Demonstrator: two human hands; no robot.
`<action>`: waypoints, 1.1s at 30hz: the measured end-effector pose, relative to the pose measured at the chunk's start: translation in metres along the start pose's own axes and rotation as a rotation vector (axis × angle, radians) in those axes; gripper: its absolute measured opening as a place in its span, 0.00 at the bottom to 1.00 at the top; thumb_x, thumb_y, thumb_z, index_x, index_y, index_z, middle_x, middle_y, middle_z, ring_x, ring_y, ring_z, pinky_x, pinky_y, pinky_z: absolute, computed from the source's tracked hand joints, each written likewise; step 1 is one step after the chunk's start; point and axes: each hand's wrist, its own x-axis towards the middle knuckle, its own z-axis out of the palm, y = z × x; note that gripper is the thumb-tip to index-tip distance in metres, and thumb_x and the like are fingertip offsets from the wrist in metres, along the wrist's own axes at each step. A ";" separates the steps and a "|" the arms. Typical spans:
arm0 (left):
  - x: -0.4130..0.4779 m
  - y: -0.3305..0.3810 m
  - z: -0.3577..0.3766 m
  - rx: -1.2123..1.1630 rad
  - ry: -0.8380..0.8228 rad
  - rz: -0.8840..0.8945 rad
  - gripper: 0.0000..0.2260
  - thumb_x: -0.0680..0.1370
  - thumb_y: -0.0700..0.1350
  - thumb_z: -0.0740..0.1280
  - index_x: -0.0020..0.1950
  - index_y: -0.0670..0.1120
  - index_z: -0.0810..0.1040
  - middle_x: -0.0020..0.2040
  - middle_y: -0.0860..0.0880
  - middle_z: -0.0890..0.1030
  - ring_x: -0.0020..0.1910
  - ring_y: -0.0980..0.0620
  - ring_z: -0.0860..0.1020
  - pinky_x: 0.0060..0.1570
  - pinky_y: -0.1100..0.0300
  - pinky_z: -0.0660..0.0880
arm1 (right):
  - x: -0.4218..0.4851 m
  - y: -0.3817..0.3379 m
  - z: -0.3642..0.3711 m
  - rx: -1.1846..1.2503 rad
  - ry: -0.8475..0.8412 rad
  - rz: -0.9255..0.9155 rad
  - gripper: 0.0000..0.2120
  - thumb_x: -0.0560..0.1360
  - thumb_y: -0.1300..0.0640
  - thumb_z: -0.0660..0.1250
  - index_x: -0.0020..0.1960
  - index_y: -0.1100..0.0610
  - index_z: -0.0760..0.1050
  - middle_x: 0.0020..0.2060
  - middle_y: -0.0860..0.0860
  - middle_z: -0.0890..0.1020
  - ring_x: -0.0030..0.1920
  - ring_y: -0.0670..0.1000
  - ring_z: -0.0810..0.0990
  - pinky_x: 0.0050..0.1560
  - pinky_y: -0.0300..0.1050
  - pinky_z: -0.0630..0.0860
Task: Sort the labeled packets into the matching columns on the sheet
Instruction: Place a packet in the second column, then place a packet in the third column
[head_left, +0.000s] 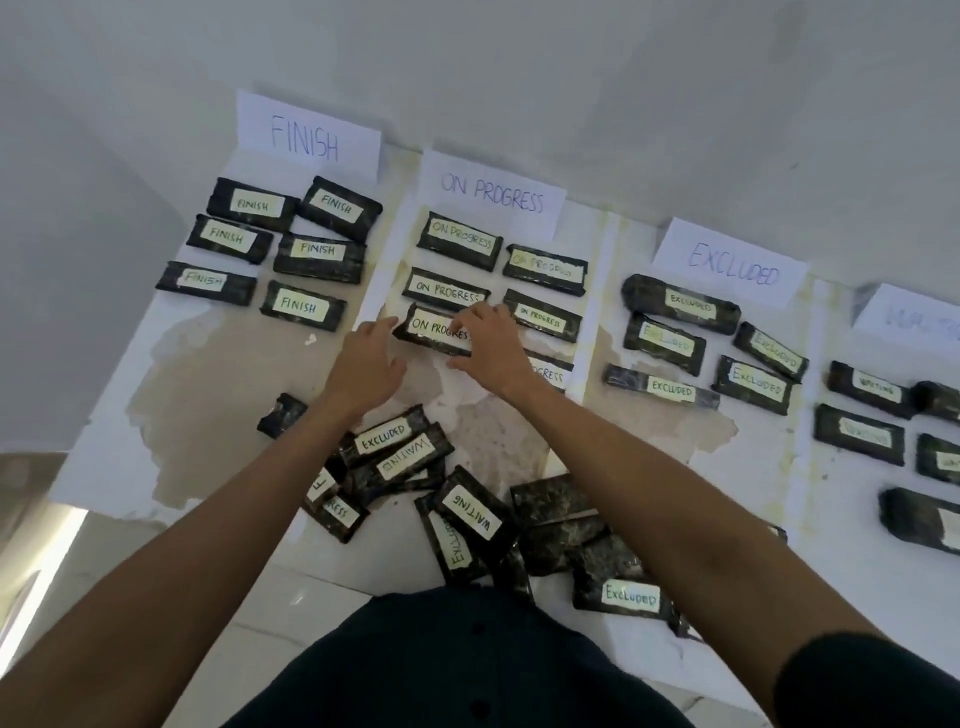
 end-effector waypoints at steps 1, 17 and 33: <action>0.003 -0.003 0.000 0.031 -0.013 0.016 0.25 0.75 0.39 0.63 0.72 0.42 0.63 0.66 0.38 0.69 0.66 0.37 0.66 0.64 0.45 0.66 | 0.008 0.001 0.002 -0.007 -0.015 -0.012 0.21 0.68 0.51 0.75 0.57 0.56 0.74 0.58 0.54 0.75 0.59 0.58 0.68 0.60 0.50 0.65; -0.016 -0.032 0.006 0.147 0.070 0.151 0.22 0.71 0.40 0.68 0.64 0.43 0.72 0.57 0.39 0.73 0.56 0.38 0.69 0.58 0.46 0.68 | 0.004 -0.005 0.016 0.012 0.018 -0.125 0.19 0.69 0.56 0.72 0.58 0.58 0.75 0.59 0.57 0.74 0.58 0.59 0.70 0.58 0.54 0.69; -0.065 -0.050 0.002 0.375 -0.290 0.232 0.23 0.75 0.46 0.67 0.70 0.44 0.68 0.60 0.42 0.73 0.57 0.42 0.73 0.55 0.51 0.72 | -0.082 -0.009 0.029 0.186 -0.070 -0.044 0.14 0.72 0.59 0.66 0.58 0.57 0.75 0.55 0.55 0.74 0.56 0.55 0.72 0.59 0.52 0.71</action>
